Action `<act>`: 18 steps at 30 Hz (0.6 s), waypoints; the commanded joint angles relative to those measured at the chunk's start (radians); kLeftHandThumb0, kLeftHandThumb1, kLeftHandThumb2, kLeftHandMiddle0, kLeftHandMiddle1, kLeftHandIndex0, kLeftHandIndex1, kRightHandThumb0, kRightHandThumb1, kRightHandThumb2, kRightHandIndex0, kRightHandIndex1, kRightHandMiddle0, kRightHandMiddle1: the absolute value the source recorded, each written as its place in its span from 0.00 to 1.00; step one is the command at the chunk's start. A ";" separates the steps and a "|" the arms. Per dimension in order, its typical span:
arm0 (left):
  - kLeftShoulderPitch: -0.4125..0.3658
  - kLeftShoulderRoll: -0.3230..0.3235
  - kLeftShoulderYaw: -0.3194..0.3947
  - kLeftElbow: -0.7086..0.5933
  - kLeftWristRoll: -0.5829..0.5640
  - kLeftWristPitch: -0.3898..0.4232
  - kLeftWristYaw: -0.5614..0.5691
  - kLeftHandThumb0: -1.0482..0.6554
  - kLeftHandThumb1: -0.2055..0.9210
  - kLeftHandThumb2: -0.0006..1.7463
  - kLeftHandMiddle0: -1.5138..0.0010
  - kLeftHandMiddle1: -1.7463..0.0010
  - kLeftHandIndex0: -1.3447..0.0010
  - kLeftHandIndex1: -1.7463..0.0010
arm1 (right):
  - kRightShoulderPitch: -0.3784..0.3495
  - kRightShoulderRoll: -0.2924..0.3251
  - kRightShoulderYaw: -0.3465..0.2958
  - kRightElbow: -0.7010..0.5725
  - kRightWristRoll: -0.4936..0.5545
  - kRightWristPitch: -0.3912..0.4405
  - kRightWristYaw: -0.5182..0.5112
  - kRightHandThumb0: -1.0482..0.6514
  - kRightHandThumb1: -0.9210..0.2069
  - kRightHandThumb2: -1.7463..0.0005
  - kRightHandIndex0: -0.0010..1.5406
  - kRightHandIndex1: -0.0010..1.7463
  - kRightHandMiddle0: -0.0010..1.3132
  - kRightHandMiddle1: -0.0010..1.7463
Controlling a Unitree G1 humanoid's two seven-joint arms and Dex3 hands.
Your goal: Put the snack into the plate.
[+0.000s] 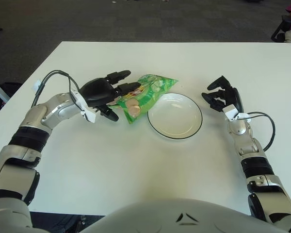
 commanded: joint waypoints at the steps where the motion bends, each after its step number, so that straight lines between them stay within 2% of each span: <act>1: 0.010 -0.010 -0.005 -0.013 0.000 0.029 -0.014 0.06 1.00 0.06 1.00 1.00 0.90 1.00 | 0.005 -0.010 -0.002 -0.017 -0.004 0.004 0.005 0.41 0.00 0.77 0.64 0.26 0.25 0.91; 7: -0.001 -0.047 -0.016 0.005 0.044 0.068 0.033 0.07 1.00 0.04 1.00 1.00 0.90 1.00 | 0.004 -0.010 -0.003 -0.014 -0.004 0.003 0.007 0.41 0.00 0.77 0.64 0.26 0.25 0.91; 13: -0.028 -0.098 -0.046 0.087 0.174 0.117 0.216 0.09 0.99 0.02 1.00 1.00 0.90 1.00 | 0.006 -0.011 -0.004 -0.014 -0.003 0.001 0.009 0.41 0.00 0.77 0.64 0.26 0.25 0.91; 18: -0.045 -0.104 -0.069 0.123 0.209 0.126 0.278 0.09 0.98 0.01 1.00 1.00 0.90 1.00 | 0.009 -0.012 -0.005 -0.017 -0.002 -0.001 0.010 0.41 0.00 0.77 0.64 0.26 0.25 0.92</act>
